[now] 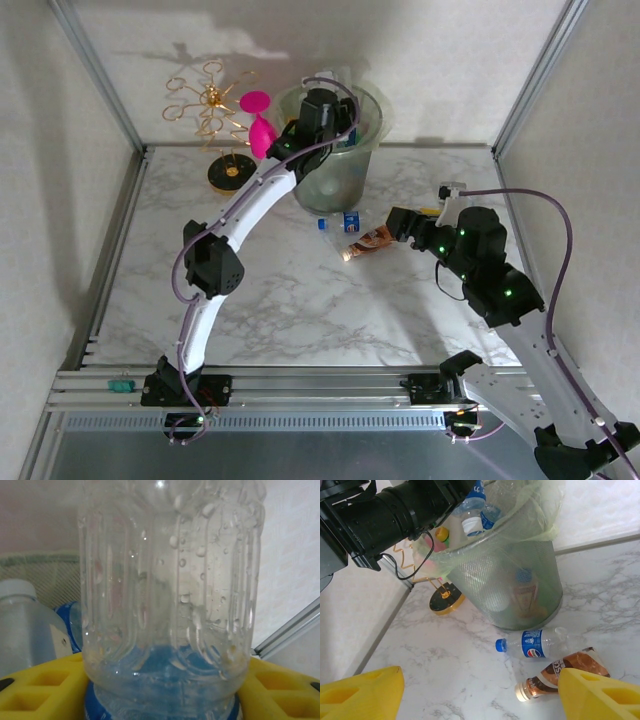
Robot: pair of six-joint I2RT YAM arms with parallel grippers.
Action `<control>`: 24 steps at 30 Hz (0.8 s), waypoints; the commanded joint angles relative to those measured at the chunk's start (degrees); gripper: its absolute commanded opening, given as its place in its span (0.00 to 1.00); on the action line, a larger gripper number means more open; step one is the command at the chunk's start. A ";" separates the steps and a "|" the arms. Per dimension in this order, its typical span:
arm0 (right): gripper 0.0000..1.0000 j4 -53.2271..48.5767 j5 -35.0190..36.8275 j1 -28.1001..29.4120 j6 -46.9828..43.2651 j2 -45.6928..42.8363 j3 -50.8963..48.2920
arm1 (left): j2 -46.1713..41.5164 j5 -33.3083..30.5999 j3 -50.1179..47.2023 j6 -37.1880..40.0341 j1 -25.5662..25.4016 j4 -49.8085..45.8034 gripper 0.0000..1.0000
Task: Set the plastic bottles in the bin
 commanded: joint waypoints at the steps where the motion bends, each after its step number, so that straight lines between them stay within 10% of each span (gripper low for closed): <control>1: 0.81 0.98 -0.56 0.47 0.58 0.13 -0.79 | -0.03 0.40 -0.66 -5.60 -0.39 1.18 0.61; 13: 0.81 0.99 -0.63 0.45 0.26 0.77 -0.07 | -5.94 -6.88 -7.85 -10.14 -1.06 3.13 0.77; 24: 0.80 0.71 -0.40 0.49 0.24 1.33 0.29 | -11.34 -4.15 -7.58 -6.93 -1.03 5.83 0.71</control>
